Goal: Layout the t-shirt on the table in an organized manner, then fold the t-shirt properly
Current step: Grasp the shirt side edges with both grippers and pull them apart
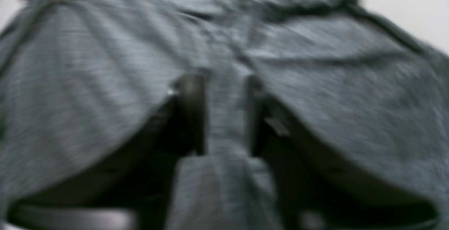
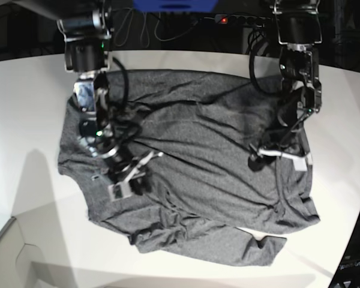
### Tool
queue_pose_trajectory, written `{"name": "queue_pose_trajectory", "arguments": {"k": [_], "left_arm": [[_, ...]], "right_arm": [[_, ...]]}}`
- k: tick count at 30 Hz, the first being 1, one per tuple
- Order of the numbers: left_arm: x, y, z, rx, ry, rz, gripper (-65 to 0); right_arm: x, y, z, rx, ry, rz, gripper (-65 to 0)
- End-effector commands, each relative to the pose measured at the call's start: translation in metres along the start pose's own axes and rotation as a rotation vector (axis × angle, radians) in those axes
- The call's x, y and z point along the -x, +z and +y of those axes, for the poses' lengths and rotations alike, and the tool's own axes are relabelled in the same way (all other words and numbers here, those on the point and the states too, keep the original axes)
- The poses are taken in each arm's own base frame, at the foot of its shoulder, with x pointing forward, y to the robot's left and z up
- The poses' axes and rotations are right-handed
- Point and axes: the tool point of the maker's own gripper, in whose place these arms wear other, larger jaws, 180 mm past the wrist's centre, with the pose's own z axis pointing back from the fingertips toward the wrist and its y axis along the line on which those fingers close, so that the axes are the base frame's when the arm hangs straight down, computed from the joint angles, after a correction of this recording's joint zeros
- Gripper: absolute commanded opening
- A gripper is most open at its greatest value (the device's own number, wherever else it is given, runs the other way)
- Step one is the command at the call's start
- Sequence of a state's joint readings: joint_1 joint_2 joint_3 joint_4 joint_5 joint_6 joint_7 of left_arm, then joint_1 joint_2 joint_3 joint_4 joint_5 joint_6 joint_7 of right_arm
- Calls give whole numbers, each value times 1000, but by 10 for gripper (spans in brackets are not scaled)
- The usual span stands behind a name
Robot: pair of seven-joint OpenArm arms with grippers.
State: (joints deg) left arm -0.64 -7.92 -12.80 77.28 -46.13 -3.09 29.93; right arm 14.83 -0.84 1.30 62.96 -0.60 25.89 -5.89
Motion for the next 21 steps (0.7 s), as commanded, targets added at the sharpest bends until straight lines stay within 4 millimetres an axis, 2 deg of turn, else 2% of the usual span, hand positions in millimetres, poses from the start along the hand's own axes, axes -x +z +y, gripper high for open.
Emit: {"name": "queue_pose_trajectory", "arguments": {"k": [1,2,4,6,7,10,12,13,14,16,18,21], "left_arm": [[-16,3,-5,18,-16,-42,-371],[-12,3,-3,14,-15,-28,-412],[-9,5,0,11,-21,-8,-515],[-3,7,5,-2,-20,18,-623],[-3,7,6,-5,-24,22,-650],[-11,9,15,-27,-53,29,-631],[-13,9,22,-43,-62,27,-645],[-15,10,28,-54,-61,27,-650],[-25,13,39,-78,-59,10,-650],[-40,15,50,-102,-35,-18,-650],[-47,17,62,-130,-13,-34,-650],[-44,14,78,-162,18,-20,-650]], "right_arm": [[-29,-6,-13,18,-19,-80,-610],[-28,-9,-25,42,-47,-74,-650],[-25,-15,-51,88,-91,-54,-650],[-22,-19,-69,108,-106,-31,-648],[-21,-22,-76,113,-112,-18,-650],[-25,-32,-93,121,-124,17,-650],[-22,-39,-101,125,-150,45,-650],[-18,-39,-109,136,-161,56,-650],[-15,-39,-116,144,-171,63,-650],[-9,-36,-125,161,-187,62,-650],[-4,-29,-143,219,-189,54,-650],[7,-14,-176,357,-178,62,-650]]}}
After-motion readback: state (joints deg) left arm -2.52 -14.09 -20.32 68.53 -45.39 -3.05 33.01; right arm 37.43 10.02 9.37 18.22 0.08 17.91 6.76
